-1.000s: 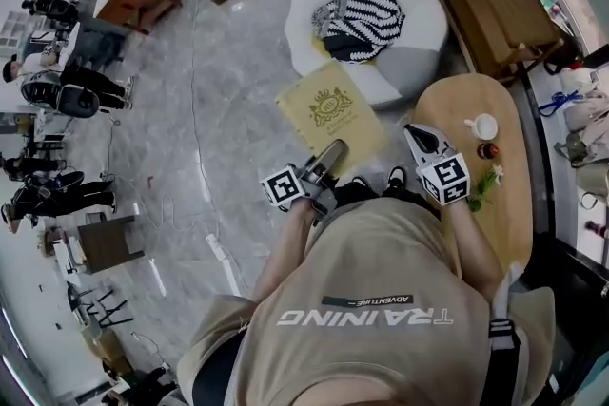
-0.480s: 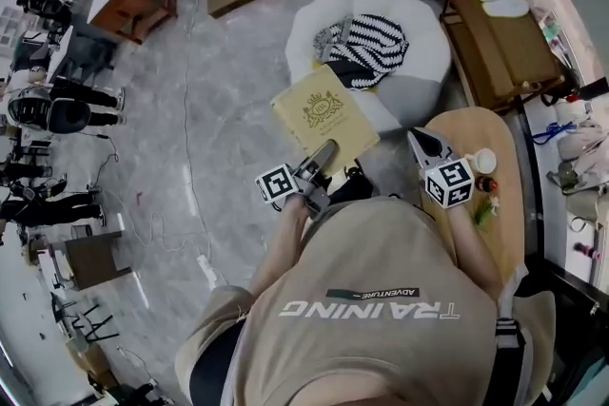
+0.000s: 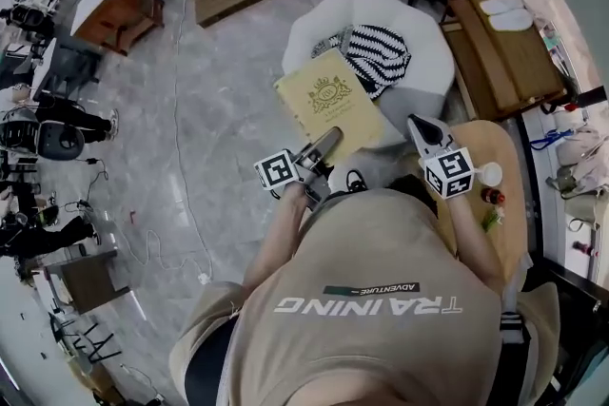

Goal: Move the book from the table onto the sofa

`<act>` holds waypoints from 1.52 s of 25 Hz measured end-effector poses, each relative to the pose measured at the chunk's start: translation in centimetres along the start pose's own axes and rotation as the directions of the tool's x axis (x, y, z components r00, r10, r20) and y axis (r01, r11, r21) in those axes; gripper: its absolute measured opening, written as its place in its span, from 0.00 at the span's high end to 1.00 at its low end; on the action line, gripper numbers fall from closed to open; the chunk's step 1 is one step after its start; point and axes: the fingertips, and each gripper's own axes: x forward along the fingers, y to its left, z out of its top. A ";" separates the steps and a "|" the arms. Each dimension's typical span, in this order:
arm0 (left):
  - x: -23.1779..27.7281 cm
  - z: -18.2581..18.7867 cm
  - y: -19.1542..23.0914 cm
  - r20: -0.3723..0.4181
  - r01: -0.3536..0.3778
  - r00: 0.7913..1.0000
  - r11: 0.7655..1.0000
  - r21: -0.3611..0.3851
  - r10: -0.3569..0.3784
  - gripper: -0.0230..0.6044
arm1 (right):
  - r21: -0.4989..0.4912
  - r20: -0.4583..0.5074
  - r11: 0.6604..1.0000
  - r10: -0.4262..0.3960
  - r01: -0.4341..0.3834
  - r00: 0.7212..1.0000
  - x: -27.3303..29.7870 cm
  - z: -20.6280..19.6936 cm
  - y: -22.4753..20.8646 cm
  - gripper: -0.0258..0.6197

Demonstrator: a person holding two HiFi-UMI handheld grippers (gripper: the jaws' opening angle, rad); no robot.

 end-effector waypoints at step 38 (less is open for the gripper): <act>20.6 5.7 13.0 -0.148 -0.214 0.972 0.944 -0.249 0.181 0.63 | 0.057 -0.169 0.994 0.106 -0.098 0.980 12.3 -5.8 -18.6 0.95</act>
